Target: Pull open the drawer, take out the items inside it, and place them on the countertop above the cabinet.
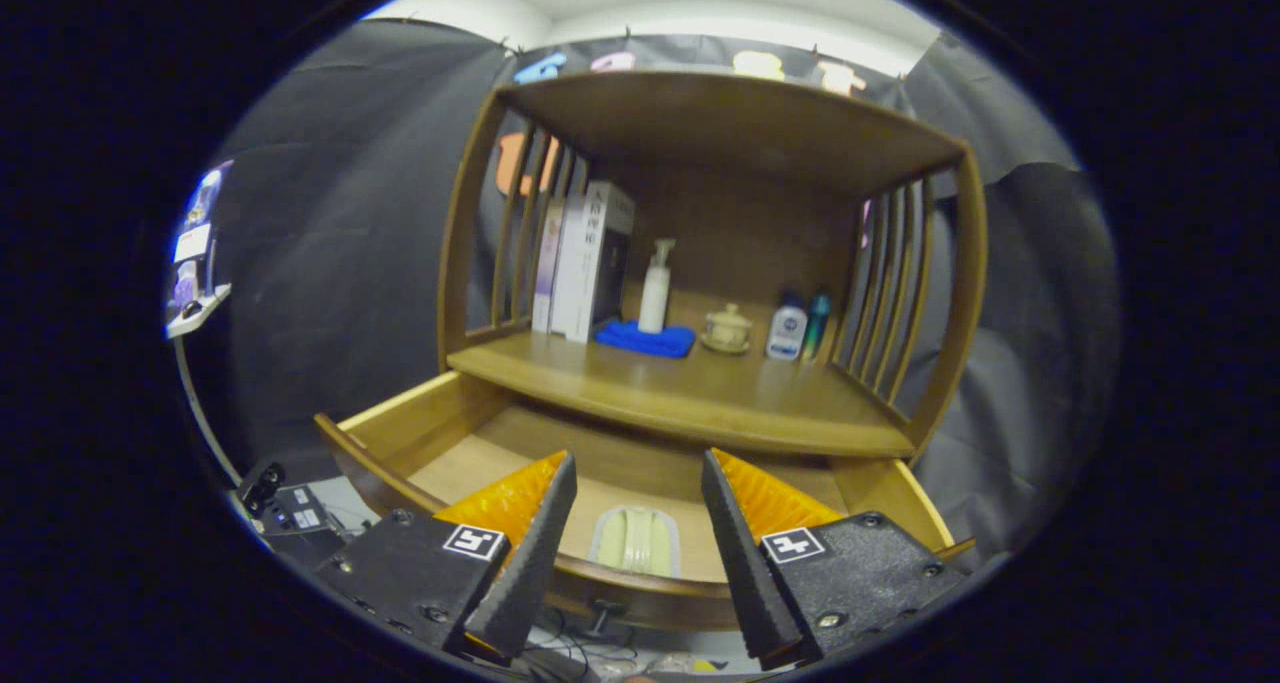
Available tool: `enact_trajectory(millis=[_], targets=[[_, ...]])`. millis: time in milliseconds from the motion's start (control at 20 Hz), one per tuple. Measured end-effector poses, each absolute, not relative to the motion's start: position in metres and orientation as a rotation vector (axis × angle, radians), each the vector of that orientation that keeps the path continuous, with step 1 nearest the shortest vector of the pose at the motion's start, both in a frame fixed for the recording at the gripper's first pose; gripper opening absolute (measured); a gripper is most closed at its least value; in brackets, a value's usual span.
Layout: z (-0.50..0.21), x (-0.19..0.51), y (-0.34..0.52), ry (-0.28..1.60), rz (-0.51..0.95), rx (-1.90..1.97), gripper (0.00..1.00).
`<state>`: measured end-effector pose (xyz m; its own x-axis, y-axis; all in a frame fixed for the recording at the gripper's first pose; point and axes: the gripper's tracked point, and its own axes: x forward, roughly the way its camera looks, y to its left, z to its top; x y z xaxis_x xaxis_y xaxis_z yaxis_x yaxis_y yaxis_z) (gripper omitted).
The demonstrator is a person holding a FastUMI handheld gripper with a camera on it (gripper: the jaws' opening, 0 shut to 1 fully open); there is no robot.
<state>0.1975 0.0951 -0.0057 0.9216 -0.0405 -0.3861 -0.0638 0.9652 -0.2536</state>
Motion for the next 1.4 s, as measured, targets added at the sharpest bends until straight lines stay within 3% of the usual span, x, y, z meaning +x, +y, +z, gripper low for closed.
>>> enact_trajectory(millis=[350,850,1050,1250,1400], targets=[[-0.069,0.220,0.081,0.808,-0.024,-0.205,0.80],[-0.111,0.226,0.074,1.074,-0.073,-0.079,0.68],[-0.111,0.228,0.070,1.061,-0.062,-0.104,0.54],[-0.111,0.232,0.069,1.034,-0.050,-0.124,0.23],[-0.108,0.233,0.067,1.017,-0.045,-0.150,0.19]])
